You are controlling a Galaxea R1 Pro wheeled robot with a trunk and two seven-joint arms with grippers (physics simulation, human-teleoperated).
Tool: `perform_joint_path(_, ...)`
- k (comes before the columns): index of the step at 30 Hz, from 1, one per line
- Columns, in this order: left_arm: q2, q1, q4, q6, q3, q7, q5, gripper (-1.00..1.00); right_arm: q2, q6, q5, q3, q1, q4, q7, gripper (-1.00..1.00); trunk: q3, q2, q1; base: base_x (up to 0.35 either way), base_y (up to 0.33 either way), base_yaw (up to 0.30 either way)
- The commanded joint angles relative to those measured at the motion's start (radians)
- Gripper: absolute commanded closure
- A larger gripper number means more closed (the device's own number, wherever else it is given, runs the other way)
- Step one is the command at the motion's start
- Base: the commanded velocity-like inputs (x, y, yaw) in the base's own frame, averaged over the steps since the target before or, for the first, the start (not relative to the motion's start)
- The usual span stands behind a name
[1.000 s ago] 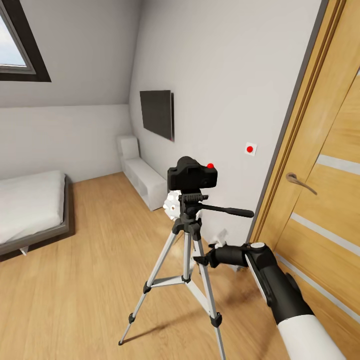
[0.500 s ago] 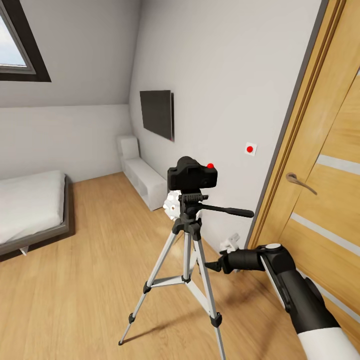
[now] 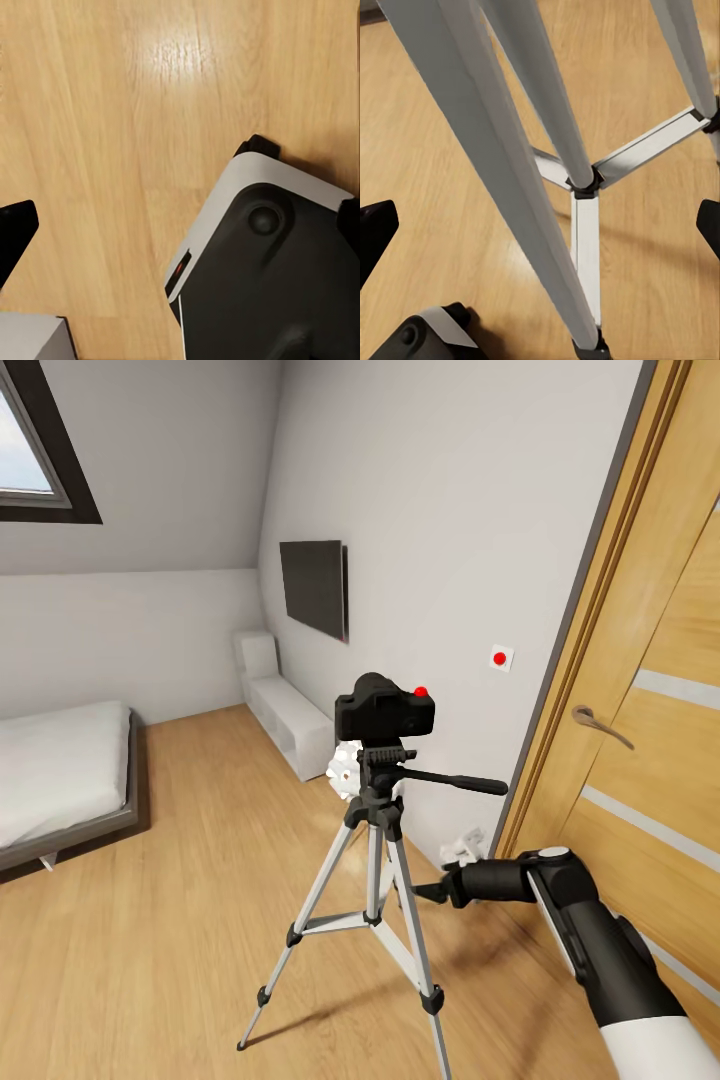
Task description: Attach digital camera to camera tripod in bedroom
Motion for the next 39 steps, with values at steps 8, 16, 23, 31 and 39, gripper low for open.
perform_joint_path(8,-0.006,-0.001,0.002,-0.082,-0.009,-0.001,0.002,-1.00,-0.050,0.001,0.011,-0.085,0.001,0.062,0.009,-1.00,-0.002,-0.002,0.001,0.000,0.000,0.000)
perform_joint_path(16,-0.016,-0.001,0.000,-0.101,-0.010,-0.010,-0.001,-1.00,-0.161,-0.013,0.014,-0.226,0.002,0.309,0.009,-1.00,-0.002,-0.002,0.001,0.000,0.000,0.000)
perform_joint_path(23,-0.045,-0.001,0.001,-0.102,-0.010,-0.011,-0.001,-1.00,-0.245,-0.101,0.016,-0.258,0.002,0.598,-0.009,-1.00,-0.002,-0.002,0.001,0.000,0.000,0.000)
perform_joint_path(31,-0.059,-0.001,0.001,-0.097,-0.010,-0.010,-0.001,-1.00,-0.279,-0.442,0.016,-0.266,0.002,0.974,-0.130,-1.00,-0.002,-0.002,0.001,0.000,0.000,0.000)
perform_joint_path(39,-0.091,0.005,0.002,-0.080,-0.010,0.000,-0.001,-1.00,-0.273,-0.737,0.015,-0.264,0.006,1.315,-0.350,-1.00,-0.002,-0.002,0.001,0.000,0.000,0.000)
